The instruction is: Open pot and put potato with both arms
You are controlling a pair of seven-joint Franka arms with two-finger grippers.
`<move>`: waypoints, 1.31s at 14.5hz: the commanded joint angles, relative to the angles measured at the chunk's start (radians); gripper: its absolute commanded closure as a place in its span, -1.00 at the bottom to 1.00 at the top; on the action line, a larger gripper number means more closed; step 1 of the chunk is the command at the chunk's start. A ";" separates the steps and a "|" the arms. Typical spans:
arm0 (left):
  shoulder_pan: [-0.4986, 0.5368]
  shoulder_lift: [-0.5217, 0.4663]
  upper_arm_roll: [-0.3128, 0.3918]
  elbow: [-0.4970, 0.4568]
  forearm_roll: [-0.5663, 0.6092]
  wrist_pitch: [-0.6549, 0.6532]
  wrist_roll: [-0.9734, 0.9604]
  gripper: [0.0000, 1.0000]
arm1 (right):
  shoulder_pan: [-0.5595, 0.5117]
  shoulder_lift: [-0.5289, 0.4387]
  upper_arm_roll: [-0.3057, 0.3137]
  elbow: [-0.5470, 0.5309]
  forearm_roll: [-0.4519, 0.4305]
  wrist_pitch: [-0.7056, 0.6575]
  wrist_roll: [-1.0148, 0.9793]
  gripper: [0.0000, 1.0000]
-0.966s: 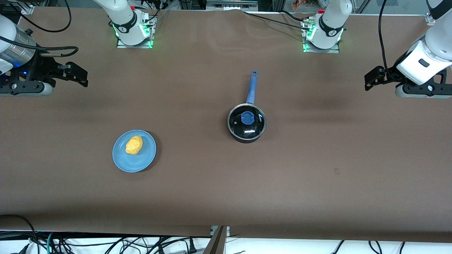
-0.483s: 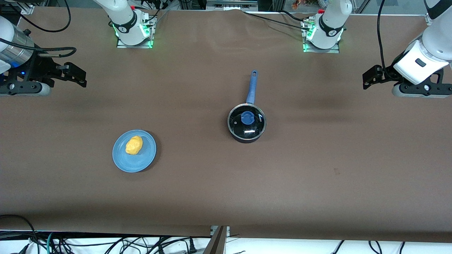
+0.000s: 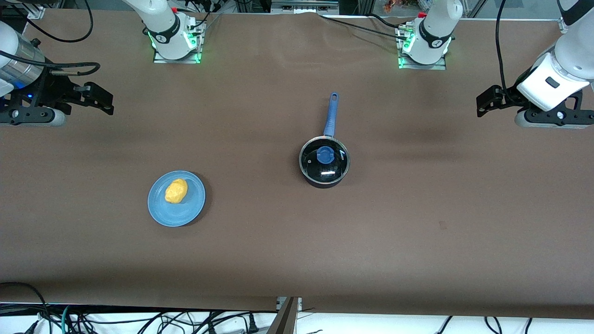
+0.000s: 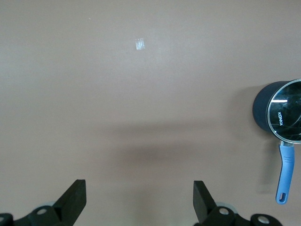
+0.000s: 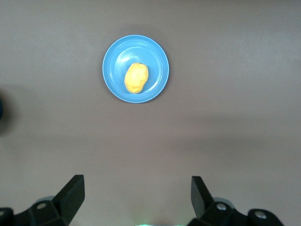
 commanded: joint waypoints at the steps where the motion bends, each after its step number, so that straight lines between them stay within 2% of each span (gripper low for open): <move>1: 0.006 0.005 -0.002 0.018 -0.017 -0.021 0.015 -1.00 | -0.010 -0.009 0.006 -0.004 0.000 0.004 0.015 -1.00; 6: 0.006 0.005 -0.002 0.019 -0.018 -0.021 0.017 -1.00 | -0.008 -0.003 0.007 -0.010 0.006 0.026 0.010 -1.00; 8: -0.003 0.044 -0.012 0.016 -0.032 -0.041 0.024 -1.00 | -0.003 0.049 0.007 -0.027 -0.004 0.058 0.010 -1.00; 10: -0.006 0.081 -0.051 0.018 -0.067 -0.097 0.018 -1.00 | -0.008 0.100 0.007 -0.042 -0.010 0.104 0.009 -1.00; 12: -0.008 0.153 -0.125 0.022 -0.083 -0.093 0.012 -1.00 | -0.008 0.156 0.007 -0.042 -0.010 0.156 0.012 -1.00; 15: -0.031 0.252 -0.200 0.067 -0.101 0.032 -0.070 -1.00 | -0.008 0.256 0.004 -0.042 -0.010 0.252 0.018 -1.00; 17: -0.096 0.307 -0.213 0.073 -0.110 0.137 -0.259 -1.00 | -0.008 0.325 0.003 -0.047 -0.012 0.300 0.021 -1.00; 19: -0.187 0.385 -0.211 0.123 -0.097 0.227 -0.479 -1.00 | -0.010 0.376 -0.003 -0.090 -0.012 0.408 0.021 -1.00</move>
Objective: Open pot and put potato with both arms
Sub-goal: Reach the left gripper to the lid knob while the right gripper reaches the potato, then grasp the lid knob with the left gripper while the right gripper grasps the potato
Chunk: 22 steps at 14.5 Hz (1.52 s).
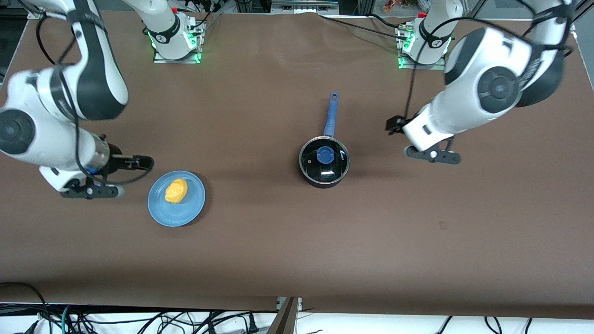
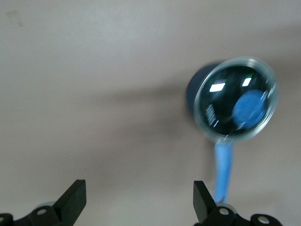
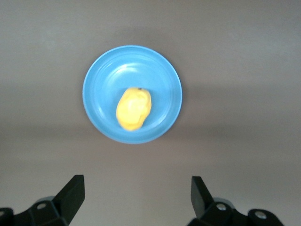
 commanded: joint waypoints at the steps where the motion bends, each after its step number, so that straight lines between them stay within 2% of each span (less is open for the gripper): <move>1: -0.116 0.137 0.008 0.129 -0.004 0.058 -0.264 -1.00 | -0.008 0.064 0.002 -0.057 -0.010 0.151 0.017 -1.00; 4: -0.211 0.280 0.010 0.262 0.083 0.082 -0.398 -1.00 | -0.006 0.135 0.002 -0.107 -0.007 0.325 0.072 -1.00; 6: -0.279 0.335 0.016 0.273 0.200 0.104 -0.466 -1.00 | -0.006 0.182 0.003 -0.111 -0.001 0.394 0.120 -1.00; 7: -0.296 0.363 0.016 0.273 0.252 0.156 -0.471 -1.00 | -0.006 0.202 0.003 -0.112 0.002 0.420 0.151 -1.00; 9: -0.302 0.398 0.013 0.269 0.283 0.233 -0.472 -1.00 | 0.000 0.209 0.003 -0.132 0.002 0.431 0.213 -1.00; 20: -0.339 0.397 0.005 0.161 0.277 0.229 -0.457 -1.00 | 0.006 0.239 0.009 -0.181 0.009 0.457 0.329 -1.00; 21: -0.340 0.395 0.005 0.161 0.280 0.227 -0.457 -1.00 | 0.006 0.239 0.011 -0.181 0.010 0.457 0.329 -0.99; 22: -0.337 0.395 0.005 0.163 0.286 0.229 -0.457 -1.00 | 0.006 0.242 0.011 -0.181 0.010 0.457 0.329 -0.88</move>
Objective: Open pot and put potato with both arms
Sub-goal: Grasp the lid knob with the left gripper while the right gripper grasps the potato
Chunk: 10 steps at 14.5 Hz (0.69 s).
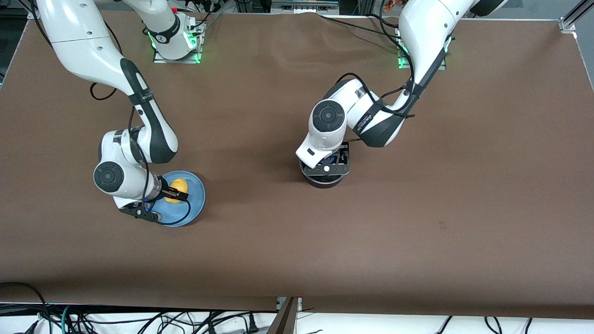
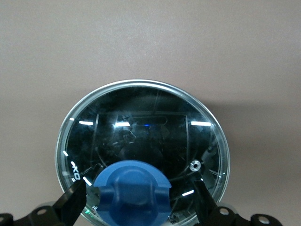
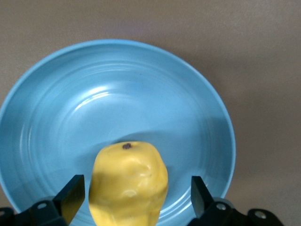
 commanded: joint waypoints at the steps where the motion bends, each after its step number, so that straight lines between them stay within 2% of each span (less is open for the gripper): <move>1: 0.001 -0.011 0.001 -0.004 0.035 -0.007 0.005 -0.73 | 0.004 -0.001 0.006 -0.013 0.008 0.018 0.027 -0.68; 2: 0.001 -0.013 0.001 -0.001 0.035 -0.006 0.007 -0.42 | 0.007 0.000 0.006 -0.013 0.011 0.018 0.045 -0.39; 3: 0.000 -0.013 0.001 -0.001 0.035 -0.006 0.015 0.05 | 0.010 -0.002 0.006 -0.011 0.012 0.016 0.053 -0.16; 4: -0.002 -0.016 0.001 -0.001 0.033 -0.006 0.016 0.32 | 0.011 -0.002 0.011 -0.010 0.012 0.015 0.055 0.10; 5: -0.003 -0.016 0.000 0.000 0.032 -0.007 0.015 0.44 | 0.011 -0.002 0.012 -0.007 0.012 0.013 0.053 0.28; 6: -0.005 -0.021 -0.002 0.000 0.027 -0.009 0.015 0.44 | 0.011 -0.004 0.014 -0.002 0.011 0.010 0.049 0.40; 10: -0.003 -0.106 -0.009 0.003 0.018 -0.074 0.013 0.42 | 0.014 -0.040 0.047 0.033 0.011 -0.036 0.035 0.44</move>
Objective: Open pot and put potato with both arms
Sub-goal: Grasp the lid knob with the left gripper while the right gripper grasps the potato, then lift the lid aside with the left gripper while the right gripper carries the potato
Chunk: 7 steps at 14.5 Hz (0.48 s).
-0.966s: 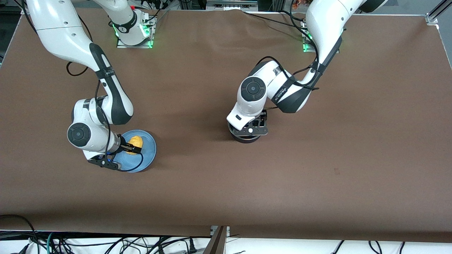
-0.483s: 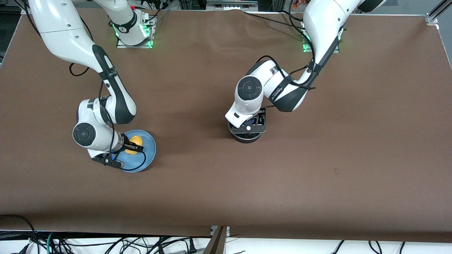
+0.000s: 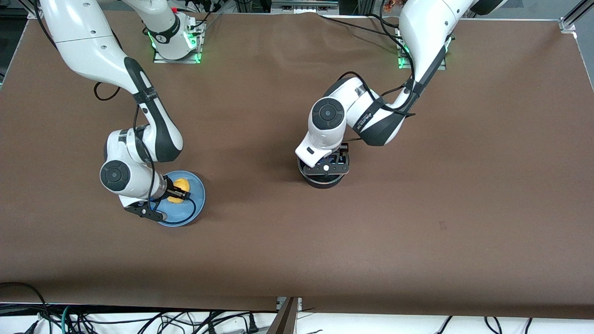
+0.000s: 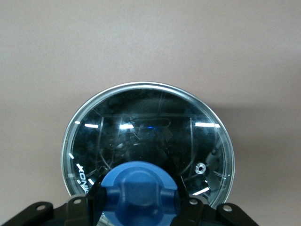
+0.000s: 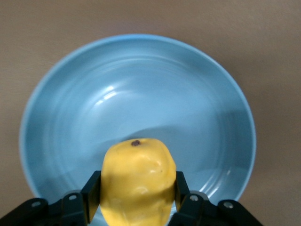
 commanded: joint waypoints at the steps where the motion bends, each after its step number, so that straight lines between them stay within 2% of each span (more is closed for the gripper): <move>1: 0.004 -0.116 -0.014 -0.004 0.011 -0.116 0.008 0.41 | -0.001 -0.048 0.048 0.027 0.011 -0.062 0.002 0.44; 3: 0.033 -0.181 -0.011 -0.004 0.020 -0.237 0.016 0.42 | -0.001 -0.073 0.103 0.048 0.014 -0.116 0.043 0.44; 5: 0.123 -0.213 -0.013 -0.010 0.017 -0.295 0.118 0.30 | -0.001 -0.090 0.178 0.076 0.014 -0.159 0.117 0.43; 7: 0.234 -0.236 -0.014 -0.013 0.018 -0.363 0.290 0.40 | 0.002 -0.090 0.284 0.129 0.014 -0.203 0.171 0.43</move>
